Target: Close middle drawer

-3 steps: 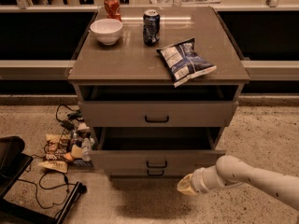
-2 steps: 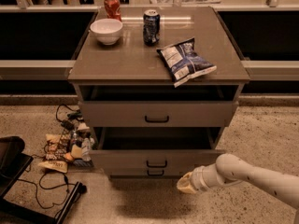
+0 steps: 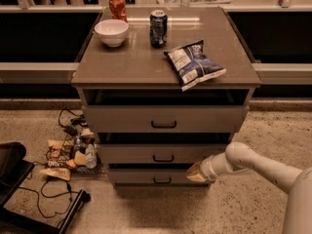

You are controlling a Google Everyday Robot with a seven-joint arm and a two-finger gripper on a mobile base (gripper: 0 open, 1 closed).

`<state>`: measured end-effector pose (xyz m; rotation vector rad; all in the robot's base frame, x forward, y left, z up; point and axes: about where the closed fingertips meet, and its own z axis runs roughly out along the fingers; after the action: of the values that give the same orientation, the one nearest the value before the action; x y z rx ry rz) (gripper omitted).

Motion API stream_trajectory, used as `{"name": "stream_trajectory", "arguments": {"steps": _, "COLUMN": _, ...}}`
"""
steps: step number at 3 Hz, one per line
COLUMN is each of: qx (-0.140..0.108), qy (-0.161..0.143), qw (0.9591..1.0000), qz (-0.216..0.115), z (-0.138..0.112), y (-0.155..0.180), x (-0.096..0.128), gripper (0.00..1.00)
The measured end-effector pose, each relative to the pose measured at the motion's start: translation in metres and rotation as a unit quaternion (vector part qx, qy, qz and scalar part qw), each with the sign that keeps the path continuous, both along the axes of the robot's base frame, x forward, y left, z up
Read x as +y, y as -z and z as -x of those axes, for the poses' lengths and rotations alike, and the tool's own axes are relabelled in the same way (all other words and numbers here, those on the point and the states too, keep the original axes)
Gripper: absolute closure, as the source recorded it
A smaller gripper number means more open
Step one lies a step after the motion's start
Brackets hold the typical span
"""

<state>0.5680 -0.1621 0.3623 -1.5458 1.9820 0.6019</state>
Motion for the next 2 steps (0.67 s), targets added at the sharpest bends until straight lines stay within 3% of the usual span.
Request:
{"name": "stream_trajectory", "arguments": {"steps": 1, "qx": 0.0, "qy": 0.0, "qw": 1.0, "qz": 0.0, "z": 0.0, "y": 0.0, "x": 0.0, "gripper": 1.0}}
{"name": "stream_trajectory", "arguments": {"steps": 2, "qx": 0.015, "qy": -0.018, "qw": 0.9996, "qz": 0.018, "z": 0.019, "y": -0.002, "x": 0.007, "gripper": 1.0}}
